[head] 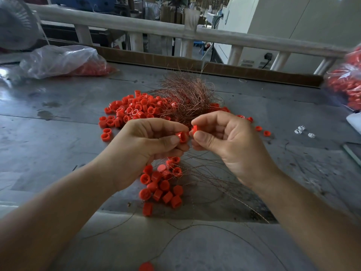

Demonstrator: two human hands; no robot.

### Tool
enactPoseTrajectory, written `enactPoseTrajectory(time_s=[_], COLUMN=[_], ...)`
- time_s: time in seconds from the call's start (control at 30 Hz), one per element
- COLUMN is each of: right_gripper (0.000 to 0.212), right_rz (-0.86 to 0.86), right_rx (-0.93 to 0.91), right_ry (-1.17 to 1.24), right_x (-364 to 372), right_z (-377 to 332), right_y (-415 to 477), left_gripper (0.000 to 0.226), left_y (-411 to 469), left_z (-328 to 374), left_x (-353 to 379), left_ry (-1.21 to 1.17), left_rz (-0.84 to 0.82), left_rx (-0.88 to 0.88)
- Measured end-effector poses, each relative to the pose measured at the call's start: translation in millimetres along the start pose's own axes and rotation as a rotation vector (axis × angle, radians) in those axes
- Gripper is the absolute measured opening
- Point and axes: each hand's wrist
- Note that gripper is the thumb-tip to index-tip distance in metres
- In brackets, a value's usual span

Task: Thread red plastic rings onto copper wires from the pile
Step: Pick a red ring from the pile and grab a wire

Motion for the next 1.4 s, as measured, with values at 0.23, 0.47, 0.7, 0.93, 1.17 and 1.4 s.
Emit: enactPoseTrajectory(time_s=[0.23, 0.47, 0.7, 0.93, 1.17, 1.4], right_gripper=[0.025, 0.026, 0.027, 0.023, 0.020, 0.024], right_rz=[0.014, 0.016, 0.021, 0.034, 0.073, 0.112], right_rx=[-0.109, -0.162, -0.173, -0.169, -0.185, -0.255], right_ry=[-0.140, -0.241, -0.282, -0.298, -0.320, -0.419], right_x=[4.7, 7.2, 6.6, 6.2, 6.6, 6.3], right_z=[2.6, 3.8, 0.7, 1.6, 2.1, 2.3], right_y=[-1.8, -4.5, -6.3, -4.6, -6.1, -7.6], left_gripper=[0.019, 0.015, 0.016, 0.014, 0.014, 0.014], left_y=[-0.1, -0.3, -0.5, -1.4, -2.3, -3.6], left_z=[1.3, 1.3, 0.6, 1.0, 0.5, -0.9], left_x=[2.8, 4.5, 4.9, 5.6, 5.8, 7.3], left_ry=[-0.008, 0.027, 0.072, 0.071, 0.075, 0.169], left_rz=[0.028, 0.051, 0.047, 0.024, -0.001, 0.005], left_rx=[-0.018, -0.021, -0.016, -0.023, -0.010, 0.066])
Point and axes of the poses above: each hand's wrist, its own y-axis towards the middle knuckle, its own x-axis out of the palm, z = x × y, and after that the axes turned 6 degrees about x, right-handed
